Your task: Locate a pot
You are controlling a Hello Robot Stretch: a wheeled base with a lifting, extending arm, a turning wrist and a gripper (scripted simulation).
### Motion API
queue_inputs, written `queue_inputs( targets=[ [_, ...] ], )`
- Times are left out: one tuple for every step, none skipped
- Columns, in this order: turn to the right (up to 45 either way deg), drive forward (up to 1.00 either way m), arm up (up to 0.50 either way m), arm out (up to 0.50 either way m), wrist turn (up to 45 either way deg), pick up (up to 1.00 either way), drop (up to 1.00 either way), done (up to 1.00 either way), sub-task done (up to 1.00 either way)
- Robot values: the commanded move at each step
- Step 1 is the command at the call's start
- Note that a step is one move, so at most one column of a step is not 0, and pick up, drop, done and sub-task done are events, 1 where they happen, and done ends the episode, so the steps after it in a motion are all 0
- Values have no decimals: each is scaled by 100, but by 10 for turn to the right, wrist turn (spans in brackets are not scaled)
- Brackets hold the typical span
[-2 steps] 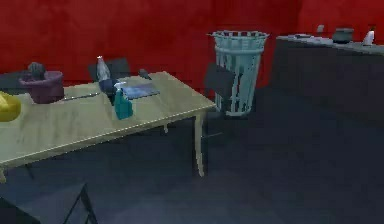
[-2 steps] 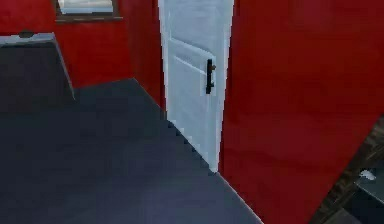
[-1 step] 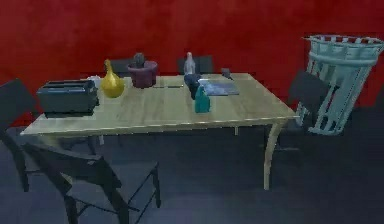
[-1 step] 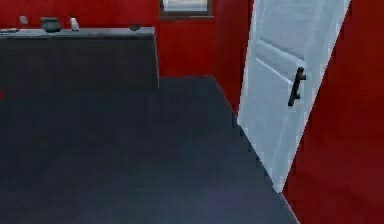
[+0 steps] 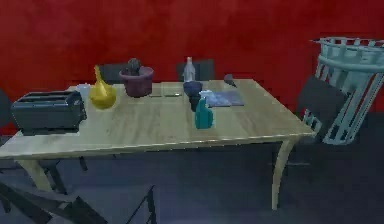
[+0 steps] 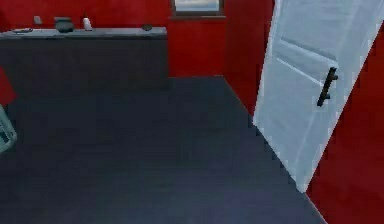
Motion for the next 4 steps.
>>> queue_inputs(
  targets=[
    [450,0,0,0,0,0,0,0,0],
    [180,0,0,0,0,0,0,0,0],
    [0,100,0,0,0,0,0,0,0],
    [120,0,0,0,0,0,0,0,0]
  ],
)
